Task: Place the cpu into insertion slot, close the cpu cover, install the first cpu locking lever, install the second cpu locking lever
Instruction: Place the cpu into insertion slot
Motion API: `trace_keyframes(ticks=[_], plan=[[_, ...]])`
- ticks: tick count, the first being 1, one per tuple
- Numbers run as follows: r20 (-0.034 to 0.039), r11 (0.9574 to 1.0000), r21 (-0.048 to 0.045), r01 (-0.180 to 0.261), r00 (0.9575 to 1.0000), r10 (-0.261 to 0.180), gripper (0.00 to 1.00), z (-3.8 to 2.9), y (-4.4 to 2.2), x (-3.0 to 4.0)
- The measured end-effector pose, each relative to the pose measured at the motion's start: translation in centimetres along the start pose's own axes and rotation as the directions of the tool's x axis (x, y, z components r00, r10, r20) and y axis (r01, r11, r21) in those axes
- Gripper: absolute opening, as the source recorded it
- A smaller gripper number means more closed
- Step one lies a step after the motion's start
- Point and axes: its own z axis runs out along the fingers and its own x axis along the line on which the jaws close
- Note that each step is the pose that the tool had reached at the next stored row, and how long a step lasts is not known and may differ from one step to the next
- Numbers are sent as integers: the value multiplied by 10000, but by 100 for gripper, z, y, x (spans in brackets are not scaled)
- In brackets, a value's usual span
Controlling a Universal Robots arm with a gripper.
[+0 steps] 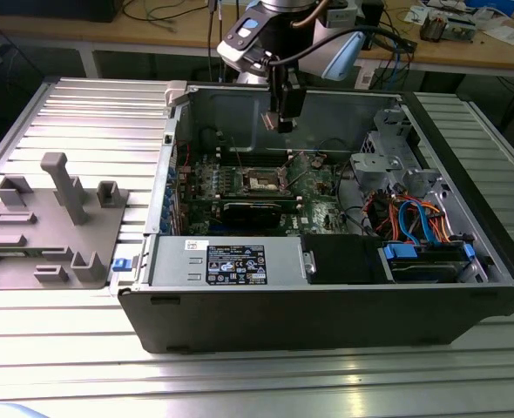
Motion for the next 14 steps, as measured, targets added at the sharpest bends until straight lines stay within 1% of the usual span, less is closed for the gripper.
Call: trace_keyframes(ticks=[7, 14], plan=[[20, 9997, -1, -257, 9997, 257, 54, 0, 0, 0], [44, 9984, -4, -569, 9984, 569, 54, 0, 0, 0]])
